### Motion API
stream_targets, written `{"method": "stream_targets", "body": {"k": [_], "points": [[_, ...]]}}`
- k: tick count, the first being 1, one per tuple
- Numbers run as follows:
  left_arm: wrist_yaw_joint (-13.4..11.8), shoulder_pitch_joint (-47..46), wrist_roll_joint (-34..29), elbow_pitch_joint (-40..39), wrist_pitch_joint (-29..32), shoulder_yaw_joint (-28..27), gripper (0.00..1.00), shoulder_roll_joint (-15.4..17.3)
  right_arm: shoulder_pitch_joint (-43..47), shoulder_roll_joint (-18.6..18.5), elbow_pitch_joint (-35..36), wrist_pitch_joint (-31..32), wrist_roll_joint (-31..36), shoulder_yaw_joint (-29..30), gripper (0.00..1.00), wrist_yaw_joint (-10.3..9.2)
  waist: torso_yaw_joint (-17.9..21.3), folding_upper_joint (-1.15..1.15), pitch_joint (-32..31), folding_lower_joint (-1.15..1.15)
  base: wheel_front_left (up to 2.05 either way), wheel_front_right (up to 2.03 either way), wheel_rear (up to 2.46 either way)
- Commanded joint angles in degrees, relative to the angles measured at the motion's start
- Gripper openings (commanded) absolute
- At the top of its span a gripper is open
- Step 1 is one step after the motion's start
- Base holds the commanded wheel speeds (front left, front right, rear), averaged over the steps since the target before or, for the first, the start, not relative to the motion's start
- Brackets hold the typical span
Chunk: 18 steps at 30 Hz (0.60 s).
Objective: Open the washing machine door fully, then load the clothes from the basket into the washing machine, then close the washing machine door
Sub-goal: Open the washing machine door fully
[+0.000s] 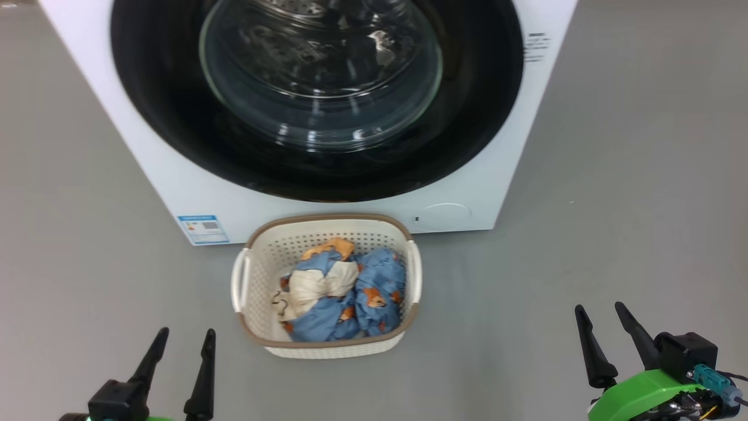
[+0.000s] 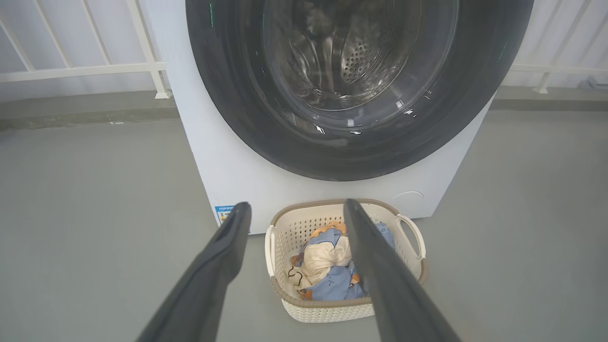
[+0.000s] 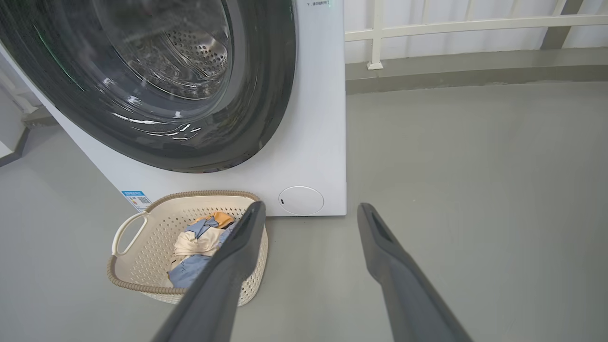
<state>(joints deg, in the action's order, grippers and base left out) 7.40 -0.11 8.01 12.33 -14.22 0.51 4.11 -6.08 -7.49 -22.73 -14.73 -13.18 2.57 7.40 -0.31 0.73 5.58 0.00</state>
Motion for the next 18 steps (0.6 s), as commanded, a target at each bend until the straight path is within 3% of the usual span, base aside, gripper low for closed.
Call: {"method": "stream_targets", "body": {"k": [1,11,18], "points": [[0.09,-2.18,-0.34,-1.59,-0.78,-1.78,1.0,0.96,-1.44,-0.43,1.48,-0.27,0.43,-1.12,1.0,0.09,-0.05,0.0,0.15,0.0,1.38,1.08,-2.46],[0.09,-2.71,1.65,-2.61,-0.78,-1.44,1.0,0.76,-1.92,-0.41,1.73,-0.27,0.56,-0.81,1.0,0.09,-0.26,0.0,0.81,0.0,1.45,0.89,-2.34],[0.09,-2.49,2.13,-2.65,-0.78,-1.47,1.0,1.07,-2.0,-0.37,1.73,-0.27,0.53,-0.76,1.0,0.09,-0.33,0.0,0.76,0.0,0.86,0.44,-1.3]]}}
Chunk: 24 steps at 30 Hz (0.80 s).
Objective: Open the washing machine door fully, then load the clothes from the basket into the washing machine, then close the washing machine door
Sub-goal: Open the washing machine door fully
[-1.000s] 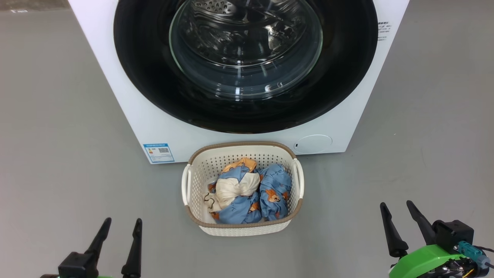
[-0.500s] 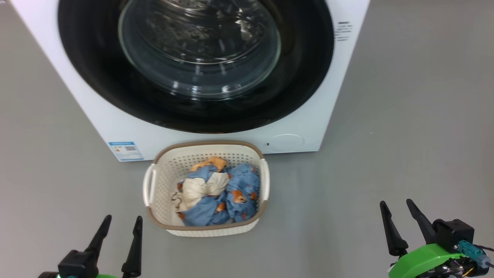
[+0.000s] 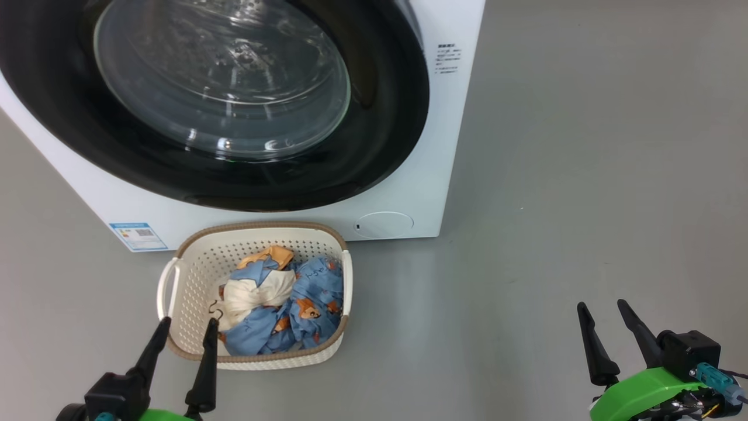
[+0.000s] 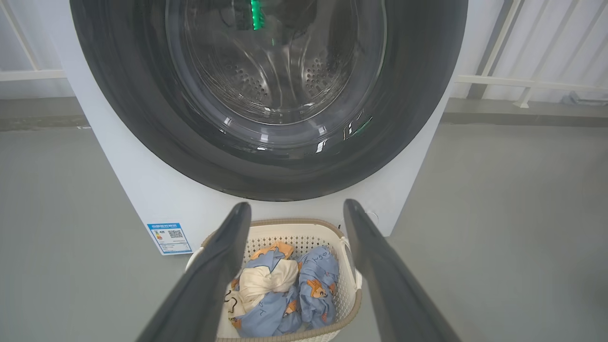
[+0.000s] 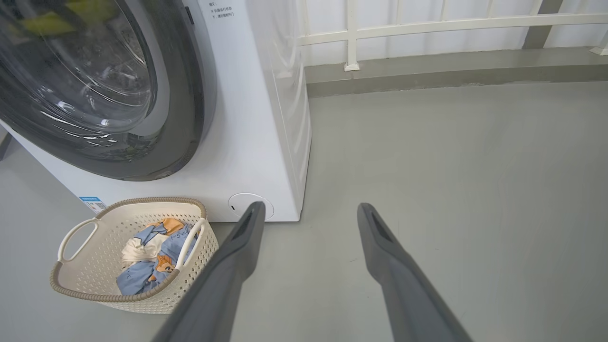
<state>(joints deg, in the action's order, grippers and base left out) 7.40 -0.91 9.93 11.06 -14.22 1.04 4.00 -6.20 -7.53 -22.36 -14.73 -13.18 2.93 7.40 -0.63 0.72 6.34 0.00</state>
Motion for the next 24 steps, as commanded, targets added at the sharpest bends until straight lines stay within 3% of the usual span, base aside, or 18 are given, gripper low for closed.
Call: {"method": "stream_targets", "body": {"k": [1,9,10,11,12,20,24], "points": [[0.09,-1.7,0.24,-1.35,-0.78,-1.97,1.0,1.16,-1.9,-0.32,1.38,-0.27,0.5,-1.09,1.0,0.09,-0.03,0.0,0.02,0.0,0.34,0.34,-0.68],[0.09,-1.93,0.42,-1.37,-0.78,-1.91,1.0,1.09,-2.77,0.36,1.32,-0.27,-0.54,-0.98,1.0,0.09,-0.12,0.0,0.12,0.0,0.07,0.07,-0.14],[0.09,-1.94,0.43,-1.38,-0.78,-1.89,1.0,1.02,-3.15,0.58,1.29,-0.27,-1.29,-1.06,0.8,0.09,-0.12,0.0,0.17,0.0,0.0,0.0,0.0],[0.09,-1.95,0.46,-1.39,-0.78,-1.86,1.0,0.95,-3.62,0.84,1.31,-0.27,-2.33,-1.22,0.18,0.09,-0.12,0.0,0.22,0.0,0.0,0.0,0.0],[0.09,-1.95,0.5,-1.41,-0.78,-1.83,1.0,0.84,-4.18,1.09,1.34,-0.27,-3.61,-1.47,0.0,0.09,-0.11,0.0,0.24,0.0,0.0,0.0,0.0],[0.09,-2.33,1.31,-1.63,-0.78,-1.36,1.0,0.21,-11.04,1.83,3.83,-0.27,-12.01,-3.1,0.0,0.09,-0.22,0.0,1.18,0.0,0.0,0.0,0.0],[0.09,-3.11,1.56,-1.63,-0.78,-0.84,1.0,0.13,-16.04,2.27,5.88,-0.27,-19.59,-2.19,0.0,0.09,-0.8,0.0,1.96,0.0,0.0,0.0,0.0]]}}
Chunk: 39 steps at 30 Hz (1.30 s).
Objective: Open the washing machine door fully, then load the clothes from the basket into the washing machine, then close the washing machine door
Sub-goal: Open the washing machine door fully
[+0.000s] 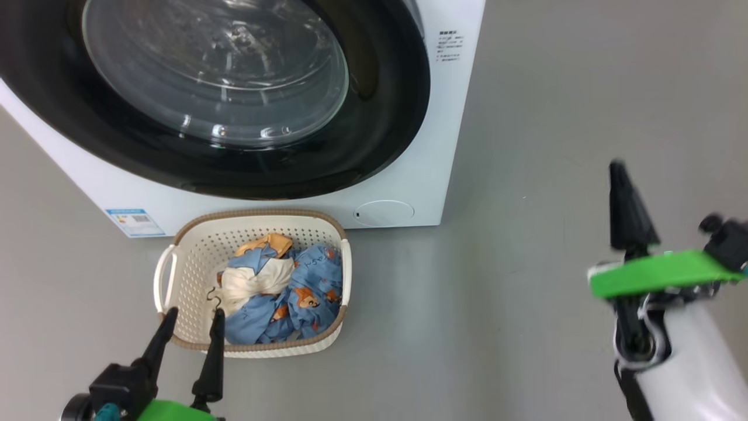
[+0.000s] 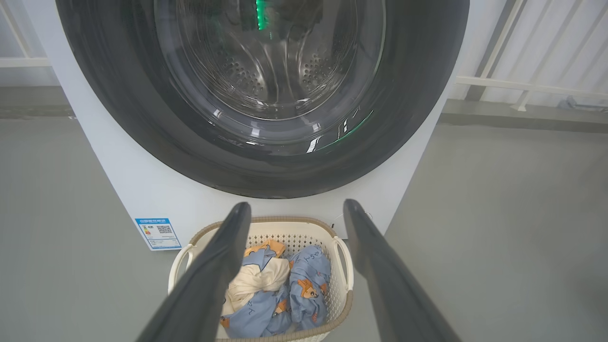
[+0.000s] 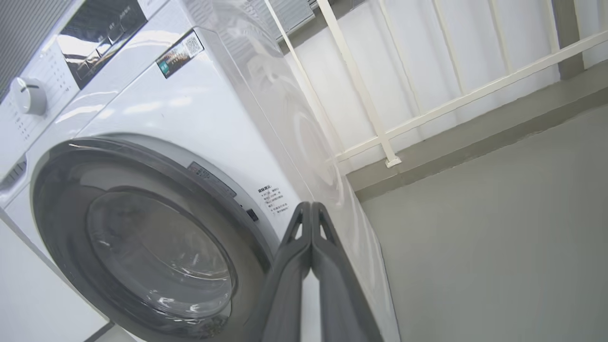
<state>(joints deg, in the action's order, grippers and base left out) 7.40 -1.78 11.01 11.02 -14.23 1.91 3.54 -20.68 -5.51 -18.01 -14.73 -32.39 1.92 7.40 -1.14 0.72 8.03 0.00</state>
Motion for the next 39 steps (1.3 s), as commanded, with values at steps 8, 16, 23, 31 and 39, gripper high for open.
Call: {"method": "stream_targets", "body": {"k": [8,16,23,31,39], "points": [[0.09,-3.93,1.08,-1.62,-0.77,-0.74,1.0,0.81,-12.08,-1.6,2.85,-0.27,-13.12,-2.27,0.0,0.09,-2.24,0.0,2.07,0.0,0.0,0.0,0.0],[0.09,-6.89,2.14,-1.67,-0.77,1.56,1.0,0.89,-23.59,-5.92,0.83,-0.26,-30.52,-6.4,0.0,0.09,-5.53,0.0,5.55,0.0,0.0,0.0,0.0],[0.09,-9.07,2.95,-1.43,-0.77,2.87,1.0,0.48,-31.83,-11.61,-3.61,8.86,-47.03,-12.45,0.0,0.09,-8.29,0.0,8.31,0.0,0.0,0.0,0.0],[0.09,-11.48,3.91,-1.25,-0.77,3.92,1.0,-0.07,-39.14,-16.32,-9.8,22.47,-54.13,-17.46,0.0,0.09,-10.88,0.0,12.04,0.0,0.0,0.0,0.0],[0.09,-12.92,4.74,-1.15,-0.77,4.85,1.0,-0.41,-43.21,-17.78,-13.89,32.6,-57.75,-19.46,0.0,0.09,-12.49,0.0,14.5,0.0,0.0,0.0,0.0]]}}
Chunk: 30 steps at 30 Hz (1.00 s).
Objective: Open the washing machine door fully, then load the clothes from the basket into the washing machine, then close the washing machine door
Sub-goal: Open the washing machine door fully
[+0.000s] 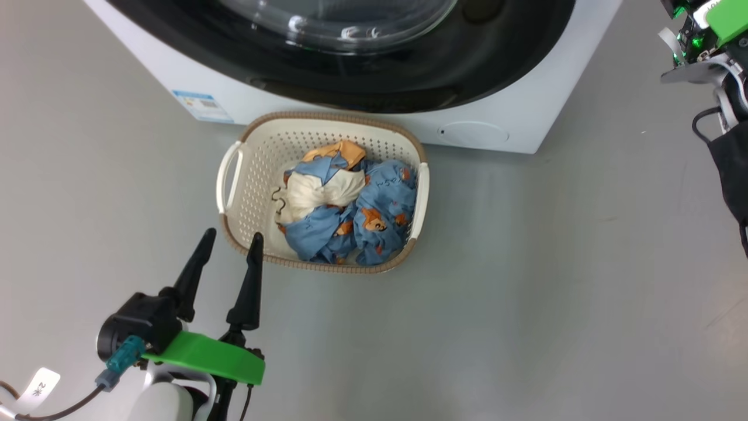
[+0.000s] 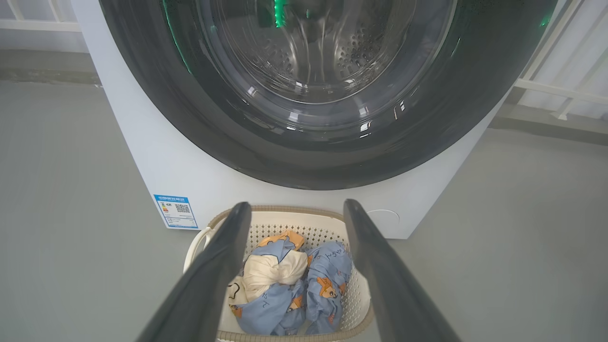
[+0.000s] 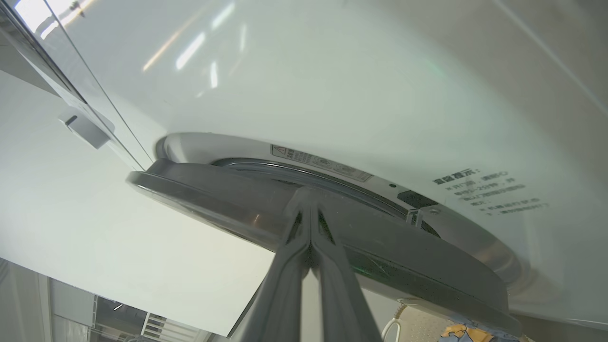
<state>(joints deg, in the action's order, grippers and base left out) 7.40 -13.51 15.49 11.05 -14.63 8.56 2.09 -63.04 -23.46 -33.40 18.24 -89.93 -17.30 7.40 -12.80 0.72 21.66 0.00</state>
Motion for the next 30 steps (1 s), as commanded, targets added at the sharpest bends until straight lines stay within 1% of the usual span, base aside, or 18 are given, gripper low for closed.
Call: {"method": "stream_targets", "body": {"k": [1,10,19,24,30], "points": [[0.09,-1.32,0.38,-1.26,-0.37,-1.79,1.0,1.01,-1.33,0.11,1.22,0.68,-0.53,-0.38,0.0,0.09,-0.93,0.0,1.26,0.0,0.0,0.0,0.0],[0.09,-3.1,1.05,-1.86,-0.37,-1.09,1.0,0.84,-6.14,-0.04,-2.38,6.38,-0.72,-1.7,0.0,0.09,-1.87,0.0,4.54,0.0,0.0,0.0,0.0],[0.09,-4.36,2.19,-1.9,-0.37,-0.23,1.0,0.8,-9.32,0.57,-3.08,8.02,0.98,-3.64,0.0,0.09,-2.37,0.0,6.02,0.0,0.0,0.0,0.0],[0.09,-4.5,2.54,-1.64,-0.37,-0.03,1.0,0.79,-8.79,0.97,-2.01,8.87,0.99,-4.56,0.0,0.09,-2.38,0.0,5.62,0.0,0.0,0.0,0.0],[0.09,-3.46,1.92,-1.18,-0.37,-0.29,1.0,0.79,-4.86,1.51,0.18,10.4,0.14,-5.7,0.0,0.09,-1.61,0.0,3.04,0.0,0.0,0.0,0.0]]}}
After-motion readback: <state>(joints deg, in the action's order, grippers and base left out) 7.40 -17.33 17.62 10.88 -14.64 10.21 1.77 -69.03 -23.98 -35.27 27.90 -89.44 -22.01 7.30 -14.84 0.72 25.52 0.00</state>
